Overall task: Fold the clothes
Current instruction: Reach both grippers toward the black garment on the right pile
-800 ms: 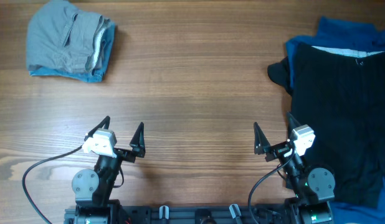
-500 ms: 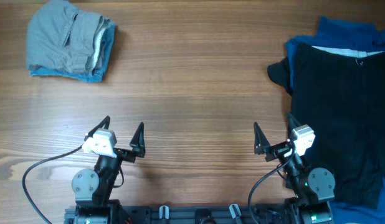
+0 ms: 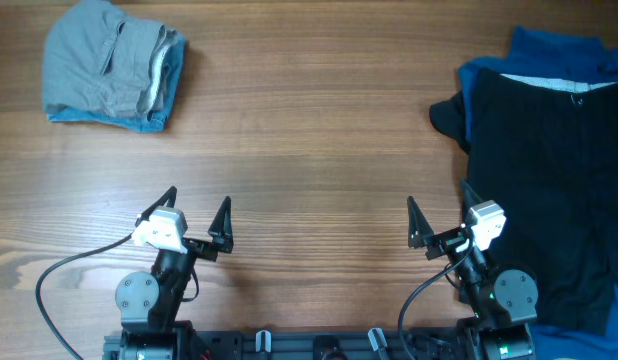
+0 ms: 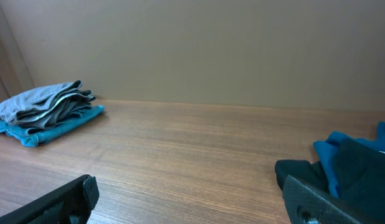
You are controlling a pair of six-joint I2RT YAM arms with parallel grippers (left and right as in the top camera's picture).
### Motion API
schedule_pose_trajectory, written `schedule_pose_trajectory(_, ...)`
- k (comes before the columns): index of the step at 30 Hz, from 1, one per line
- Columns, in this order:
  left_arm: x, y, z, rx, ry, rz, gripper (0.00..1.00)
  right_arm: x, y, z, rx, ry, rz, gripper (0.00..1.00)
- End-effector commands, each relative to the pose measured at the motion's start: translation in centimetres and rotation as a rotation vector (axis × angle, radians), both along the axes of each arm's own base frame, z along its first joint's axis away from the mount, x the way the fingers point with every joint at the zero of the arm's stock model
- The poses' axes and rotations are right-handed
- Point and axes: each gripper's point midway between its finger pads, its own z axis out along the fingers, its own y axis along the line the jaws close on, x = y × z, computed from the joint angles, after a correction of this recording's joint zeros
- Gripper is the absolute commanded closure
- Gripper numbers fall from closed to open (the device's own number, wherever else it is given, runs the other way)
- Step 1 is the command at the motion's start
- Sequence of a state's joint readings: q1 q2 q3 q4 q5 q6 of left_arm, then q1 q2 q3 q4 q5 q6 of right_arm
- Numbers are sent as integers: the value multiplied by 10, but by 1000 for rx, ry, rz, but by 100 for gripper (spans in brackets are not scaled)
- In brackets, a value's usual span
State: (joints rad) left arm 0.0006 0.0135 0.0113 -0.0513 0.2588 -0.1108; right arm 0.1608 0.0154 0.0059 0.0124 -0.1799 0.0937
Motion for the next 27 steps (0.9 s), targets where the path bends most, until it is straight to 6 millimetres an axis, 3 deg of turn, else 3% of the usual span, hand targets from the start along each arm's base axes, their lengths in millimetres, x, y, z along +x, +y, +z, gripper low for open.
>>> schedule_pose_trajectory(1, 0, -2, -2, -2, 1, -7, 0, 0, 1, 0, 13, 4, 8, 0)
schedule_pose_trajectory(21, -1, -2, -1, -3, -2, -11, 0, 0, 1, 1, 16, 2, 10, 0)
schedule_pose_trajectory(24, -1, -2, -2, -3, 2, -11, 0, 1, -2, 1, 86, 26, -7, 0)
schedule_pose_trajectory(26, 0, -2, 8, -3, -39, -11, 0, 0, -1, 11, 92, -16, -3, 0)
schedule_pose_trajectory(27, -1, -2, 22, -5, -95, -12, 0, -2, 2, 22, 97, -54, 20, 0)
